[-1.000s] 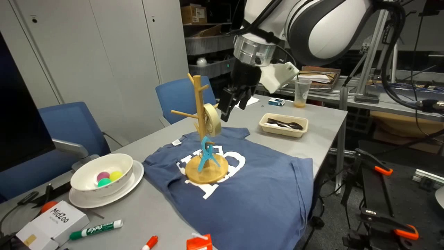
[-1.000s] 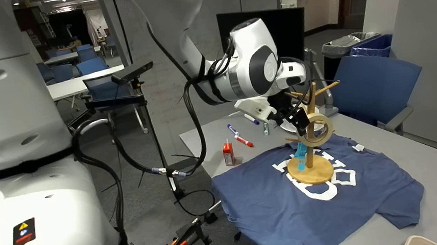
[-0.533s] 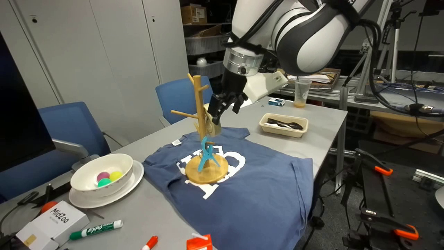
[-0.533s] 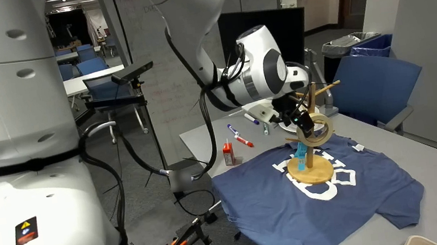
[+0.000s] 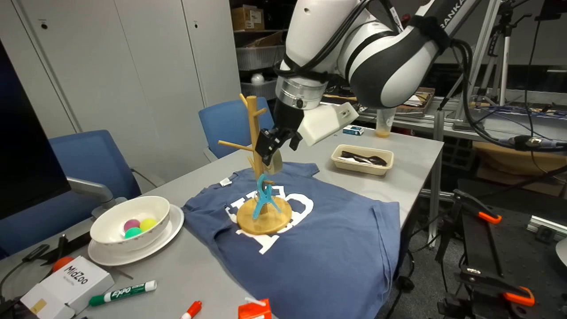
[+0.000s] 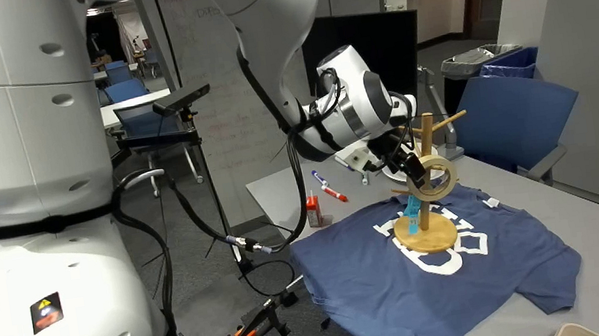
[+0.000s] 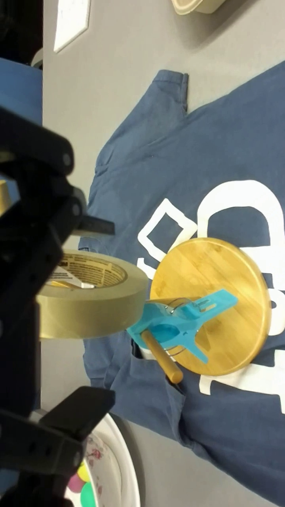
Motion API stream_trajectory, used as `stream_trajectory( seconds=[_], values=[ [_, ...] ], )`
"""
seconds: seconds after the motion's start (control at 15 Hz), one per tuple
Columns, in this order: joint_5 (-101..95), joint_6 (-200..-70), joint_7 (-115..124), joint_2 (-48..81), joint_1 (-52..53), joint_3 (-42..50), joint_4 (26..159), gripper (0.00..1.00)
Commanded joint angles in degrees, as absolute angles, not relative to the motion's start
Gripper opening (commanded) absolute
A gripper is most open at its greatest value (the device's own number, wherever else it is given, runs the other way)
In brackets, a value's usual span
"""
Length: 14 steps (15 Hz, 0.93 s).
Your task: Pick up the tape from the wooden holder and put it on the table.
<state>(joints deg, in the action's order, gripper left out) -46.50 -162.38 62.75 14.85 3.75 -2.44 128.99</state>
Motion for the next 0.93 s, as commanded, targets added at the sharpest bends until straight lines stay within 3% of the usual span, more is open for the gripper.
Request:
stream_trajectory(
  seconds=[0.0, 0.2, 0.53, 0.87],
  values=[
    [-51.61, -163.46, 68.42, 17.24, 5.54, -0.48, 126.40, 0.71],
    [-54.35, -163.32, 71.13, 18.15, 5.68, -0.17, 125.60, 0.43],
    [-57.42, -163.15, 73.99, 18.67, 5.49, -0.08, 125.07, 0.06],
    [-62.30, -162.06, 77.94, 16.47, 6.19, 0.50, 126.82, 0.07]
  ],
)
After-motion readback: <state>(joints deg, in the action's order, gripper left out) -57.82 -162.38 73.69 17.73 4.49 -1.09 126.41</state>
